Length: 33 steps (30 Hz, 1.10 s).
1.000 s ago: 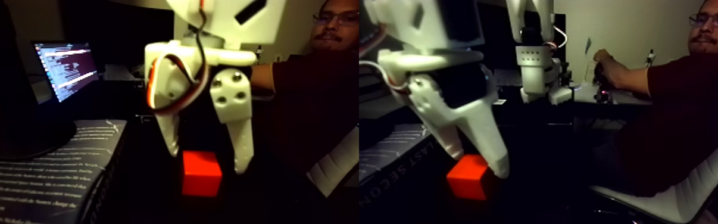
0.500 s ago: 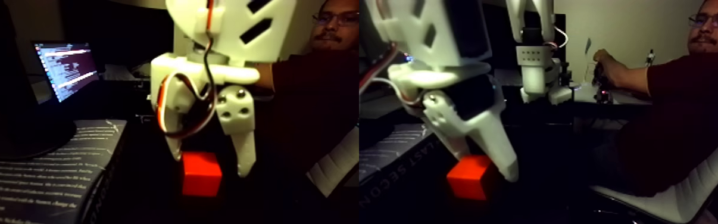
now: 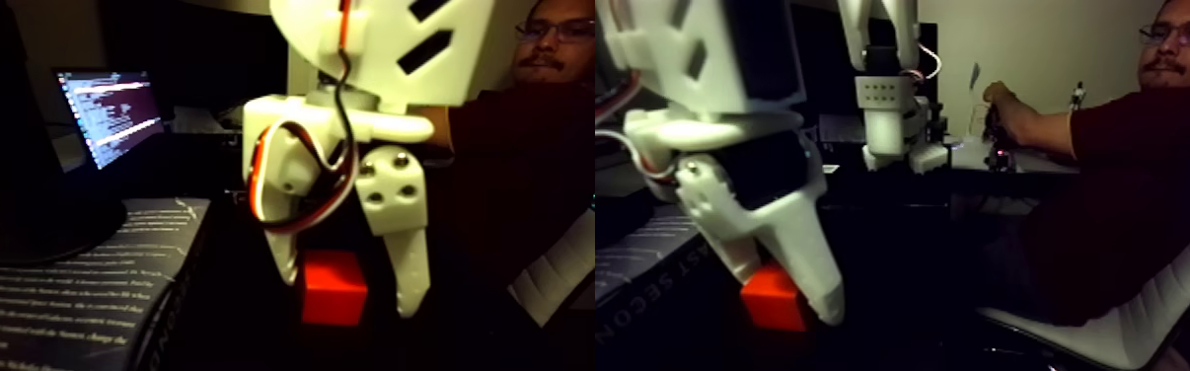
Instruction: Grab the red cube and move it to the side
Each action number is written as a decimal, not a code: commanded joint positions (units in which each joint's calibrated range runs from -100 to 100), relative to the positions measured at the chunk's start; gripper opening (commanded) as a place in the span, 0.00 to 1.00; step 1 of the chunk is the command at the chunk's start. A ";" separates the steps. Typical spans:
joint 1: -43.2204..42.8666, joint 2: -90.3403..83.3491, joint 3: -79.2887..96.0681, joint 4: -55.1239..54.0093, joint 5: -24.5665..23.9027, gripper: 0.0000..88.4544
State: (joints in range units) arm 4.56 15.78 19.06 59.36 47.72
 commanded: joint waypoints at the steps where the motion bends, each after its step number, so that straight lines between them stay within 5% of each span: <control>1: 0.44 -0.31 -1.41 -0.50 -0.11 0.34; 10: 0.36 -0.31 -1.23 -0.50 -0.11 0.33; 25: 0.36 -0.15 -1.14 0.18 -0.11 0.04; 33: 0.27 0.27 -1.23 2.04 -0.11 0.03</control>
State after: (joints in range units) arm 4.63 16.28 18.97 59.36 47.72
